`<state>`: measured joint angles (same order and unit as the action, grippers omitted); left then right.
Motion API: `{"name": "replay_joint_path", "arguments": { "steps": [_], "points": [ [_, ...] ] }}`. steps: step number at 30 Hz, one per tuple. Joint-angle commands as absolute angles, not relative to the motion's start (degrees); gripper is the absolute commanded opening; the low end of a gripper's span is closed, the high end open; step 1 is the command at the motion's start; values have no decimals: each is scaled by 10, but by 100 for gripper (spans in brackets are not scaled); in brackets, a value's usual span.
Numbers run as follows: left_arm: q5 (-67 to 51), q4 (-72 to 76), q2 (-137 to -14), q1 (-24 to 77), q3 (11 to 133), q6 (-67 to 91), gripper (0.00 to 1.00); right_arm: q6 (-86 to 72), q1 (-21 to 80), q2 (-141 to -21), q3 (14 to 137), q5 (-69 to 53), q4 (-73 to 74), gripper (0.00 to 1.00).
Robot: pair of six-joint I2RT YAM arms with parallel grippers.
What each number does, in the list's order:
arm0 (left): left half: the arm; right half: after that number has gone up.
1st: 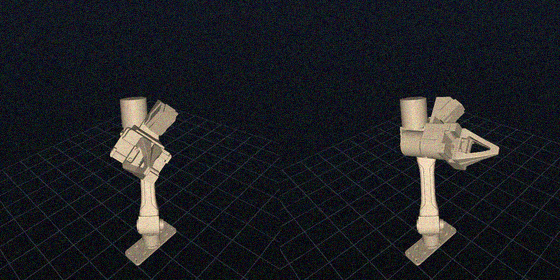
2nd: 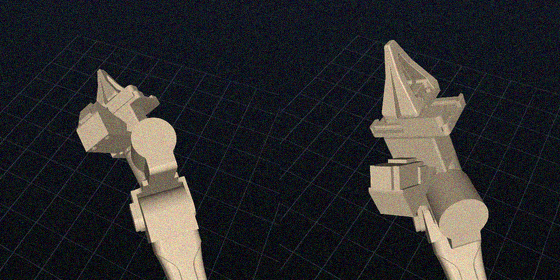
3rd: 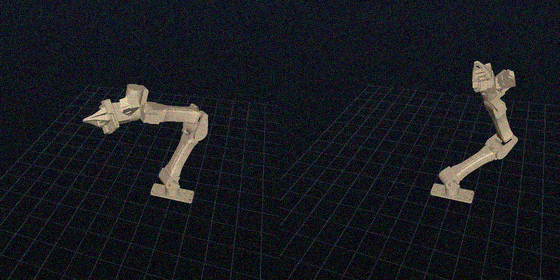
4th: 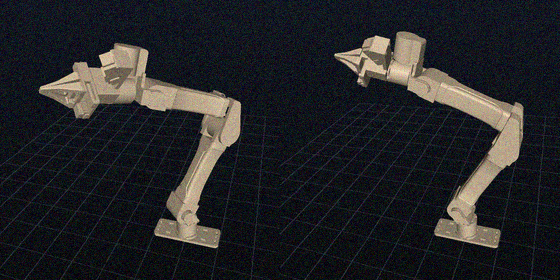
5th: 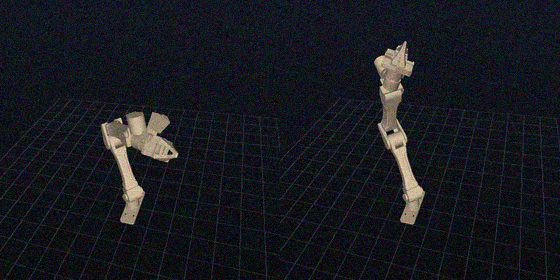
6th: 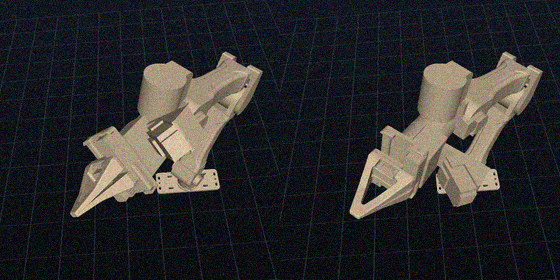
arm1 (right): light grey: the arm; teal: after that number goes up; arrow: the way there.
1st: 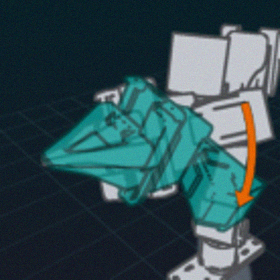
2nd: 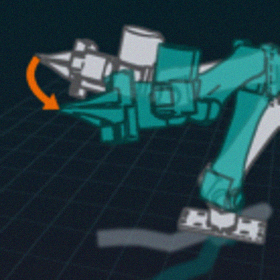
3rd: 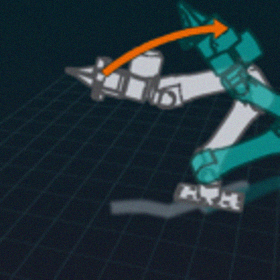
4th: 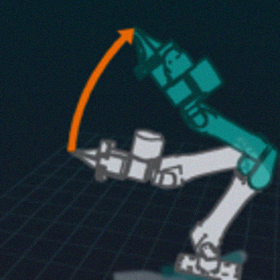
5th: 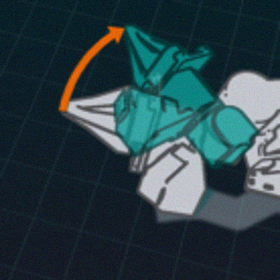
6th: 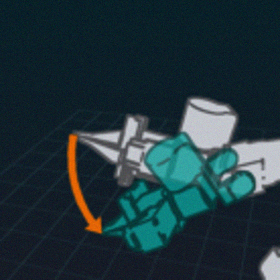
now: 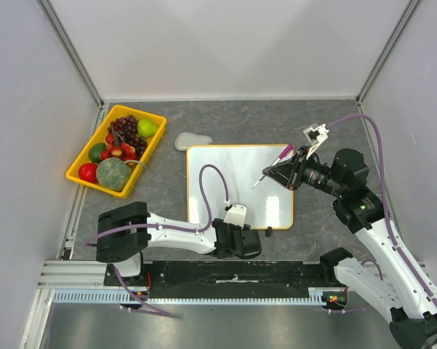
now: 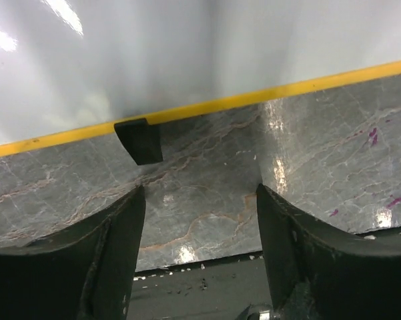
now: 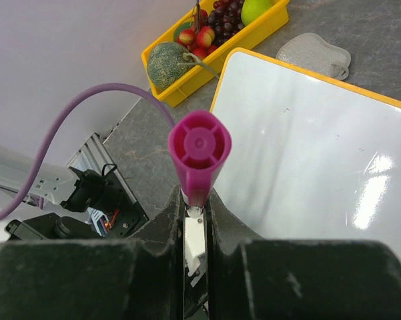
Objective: Write a sentence on the whiteboard
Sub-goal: Move the whiteboard to the center of the board.
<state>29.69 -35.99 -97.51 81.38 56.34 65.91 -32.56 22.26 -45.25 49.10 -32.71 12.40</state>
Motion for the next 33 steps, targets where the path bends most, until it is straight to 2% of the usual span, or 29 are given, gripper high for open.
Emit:
{"name": "replay_joint_path", "arguments": {
  "steps": [1,5,11,16,23,33],
  "points": [
    [277,-376,-957,824,577,639,74,-326,221,-446,493,-329,99,0],
    [269,-374,-895,826,559,621,78,-326,221,-450,493,-323,98,0],
    [238,-339,-791,816,549,522,91,-338,221,-439,476,-316,103,0],
    [165,-338,-750,756,580,438,91,-355,221,-432,448,-323,105,0],
    [17,-292,-715,598,603,359,91,-328,221,-426,443,-345,133,0],
    [-99,-265,-677,456,621,374,91,-309,221,-448,430,-341,161,0]
  ]
}}
